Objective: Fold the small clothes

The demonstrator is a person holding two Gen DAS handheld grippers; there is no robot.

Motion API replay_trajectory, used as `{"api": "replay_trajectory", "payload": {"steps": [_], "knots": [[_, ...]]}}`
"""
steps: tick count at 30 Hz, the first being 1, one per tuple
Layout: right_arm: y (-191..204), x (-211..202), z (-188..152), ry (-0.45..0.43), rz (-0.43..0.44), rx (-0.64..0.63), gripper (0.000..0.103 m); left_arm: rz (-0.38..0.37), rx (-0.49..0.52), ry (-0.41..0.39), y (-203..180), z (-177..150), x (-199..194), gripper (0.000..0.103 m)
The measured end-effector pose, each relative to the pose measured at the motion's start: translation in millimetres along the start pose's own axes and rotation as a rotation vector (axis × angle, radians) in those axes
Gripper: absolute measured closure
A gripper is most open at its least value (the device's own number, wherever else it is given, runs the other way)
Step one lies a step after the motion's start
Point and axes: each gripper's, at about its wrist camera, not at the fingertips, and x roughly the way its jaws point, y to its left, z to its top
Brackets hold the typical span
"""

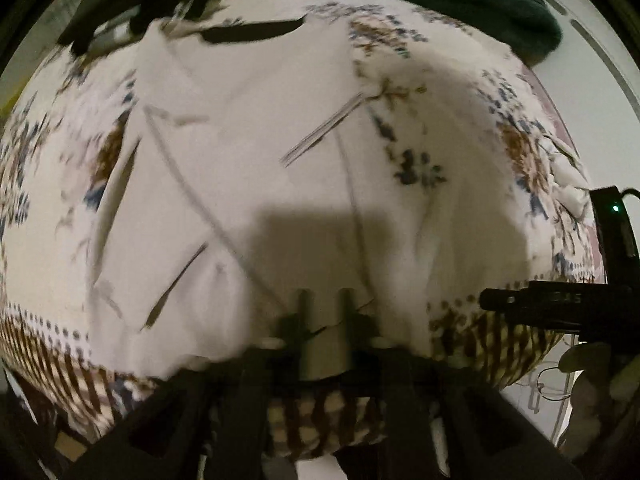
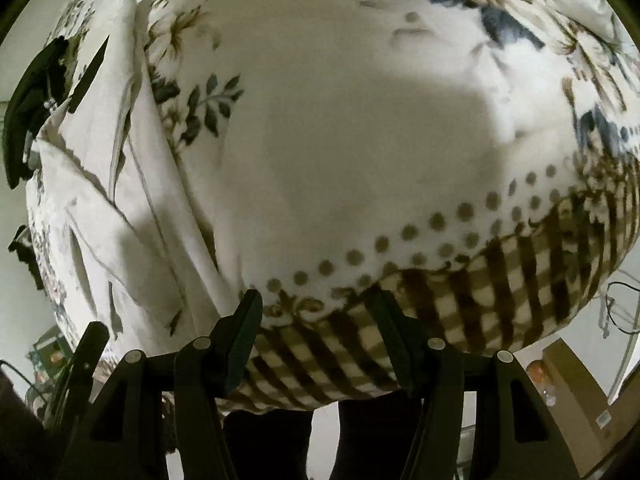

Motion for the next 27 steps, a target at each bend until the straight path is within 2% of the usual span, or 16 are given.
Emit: {"api": "replay_trajectory", "payload": {"steps": [2, 5, 10, 12, 13, 14, 15, 16, 17, 18, 21, 23, 24, 25, 26, 27], "knots": [[0, 3, -1, 0.012, 0.020, -0.017, 0.042, 0.003, -0.029, -0.014, 15, -4, -7, 0.011], [17, 0, -25, 0.031, 0.070, -0.029, 0.042, 0.053, -0.098, -0.035, 61, -12, -19, 0.011], [29, 29, -23, 0.093, 0.099, -0.018, 0.042, 0.173, -0.235, 0.015, 150, -29, -5, 0.011], [31, 45, -27, 0.126, 0.127, 0.016, 0.042, 0.189, -0.311, 0.033, 182, -36, 5, 0.011], [33, 48, -27, 0.129, 0.147, 0.036, 0.052, 0.178, -0.354, 0.056, 201, -40, 12, 0.011], [34, 56, -28, 0.127, 0.170, 0.052, 0.084, 0.149, -0.387, 0.077, 216, -44, 20, 0.013], [30, 53, -31, 0.122, 0.177, 0.069, 0.096, 0.116, -0.404, 0.082, 225, -46, 25, 0.021], [30, 51, -34, 0.111, 0.166, 0.082, 0.096, 0.086, -0.415, 0.083, 232, -49, 29, 0.035], [26, 47, -36, 0.091, 0.134, 0.095, 0.096, 0.073, -0.423, 0.098, 238, -51, 33, 0.071], [24, 46, -39, 0.088, 0.099, 0.110, 0.096, 0.055, -0.427, 0.126, 243, -53, 38, 0.081], [25, 42, -36, 0.120, -0.012, 0.071, 0.096, 0.058, -0.428, 0.136, 251, -47, 22, 0.081], [34, 29, -27, 0.144, -0.025, 0.047, 0.086, 0.025, -0.429, 0.102, 255, -32, -1, 0.078], [39, 19, -21, 0.142, -0.005, 0.040, 0.078, -0.001, -0.429, 0.074, 257, -19, -14, 0.064], [46, 6, -14, 0.123, 0.009, 0.036, 0.059, -0.018, -0.431, 0.026, 260, -1, -28, 0.053], [49, -5, -7, 0.095, 0.022, 0.033, 0.049, -0.039, -0.436, -0.021, 263, 16, -38, 0.034], [55, -21, 5, 0.049, 0.043, 0.027, 0.049, -0.062, -0.441, -0.066, 266, 33, -44, 0.030]]}}
